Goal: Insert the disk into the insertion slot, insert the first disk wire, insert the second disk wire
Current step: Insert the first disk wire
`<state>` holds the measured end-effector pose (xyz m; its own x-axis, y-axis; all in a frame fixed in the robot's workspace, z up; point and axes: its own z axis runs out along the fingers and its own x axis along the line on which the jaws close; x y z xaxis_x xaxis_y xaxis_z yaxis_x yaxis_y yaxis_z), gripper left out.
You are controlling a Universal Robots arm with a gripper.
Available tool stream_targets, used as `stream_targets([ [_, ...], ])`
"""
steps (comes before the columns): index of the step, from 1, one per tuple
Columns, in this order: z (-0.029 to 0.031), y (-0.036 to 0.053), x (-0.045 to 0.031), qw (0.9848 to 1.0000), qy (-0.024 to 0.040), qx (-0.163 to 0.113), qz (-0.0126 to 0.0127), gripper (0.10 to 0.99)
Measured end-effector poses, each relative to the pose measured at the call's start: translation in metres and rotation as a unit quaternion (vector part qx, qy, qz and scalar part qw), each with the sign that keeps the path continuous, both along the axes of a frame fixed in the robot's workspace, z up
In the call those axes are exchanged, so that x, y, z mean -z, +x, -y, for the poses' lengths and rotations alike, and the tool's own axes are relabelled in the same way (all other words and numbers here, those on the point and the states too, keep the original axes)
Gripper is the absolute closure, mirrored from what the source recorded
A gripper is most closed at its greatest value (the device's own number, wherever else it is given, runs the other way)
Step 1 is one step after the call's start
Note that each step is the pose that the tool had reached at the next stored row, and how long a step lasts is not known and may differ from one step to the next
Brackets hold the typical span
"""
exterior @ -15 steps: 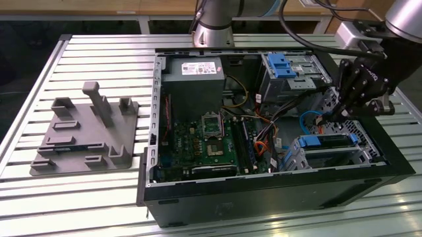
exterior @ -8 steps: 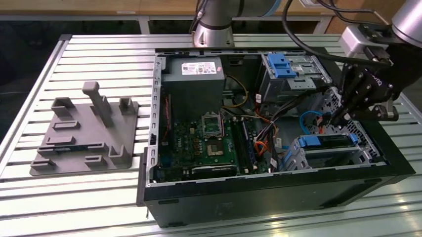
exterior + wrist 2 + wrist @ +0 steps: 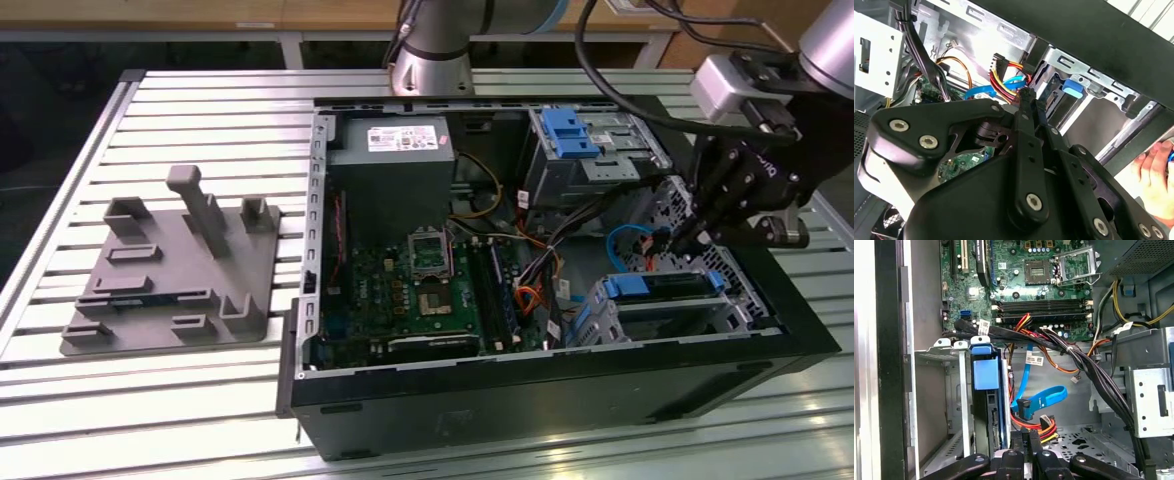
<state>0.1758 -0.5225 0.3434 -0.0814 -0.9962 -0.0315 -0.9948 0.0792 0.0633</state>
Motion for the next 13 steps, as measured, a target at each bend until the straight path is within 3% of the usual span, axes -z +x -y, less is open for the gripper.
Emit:
stream_targets([
  [1, 0.0011, 0.0, 0.0, 1.0, 0.0036, 0.0, 0.0, 0.922],
  [5, 0.0043, 0.0, 0.0001, 0.9993, 0.0386, 0.0, 0.0004, 0.922],
  [6, 0.0058, -0.0001, 0.0001, 0.999, 0.0436, 0.0, 0.0004, 0.922],
  [13, 0.0076, -0.0001, 0.0002, 0.999, 0.0443, 0.0, 0.0008, 0.922],
])
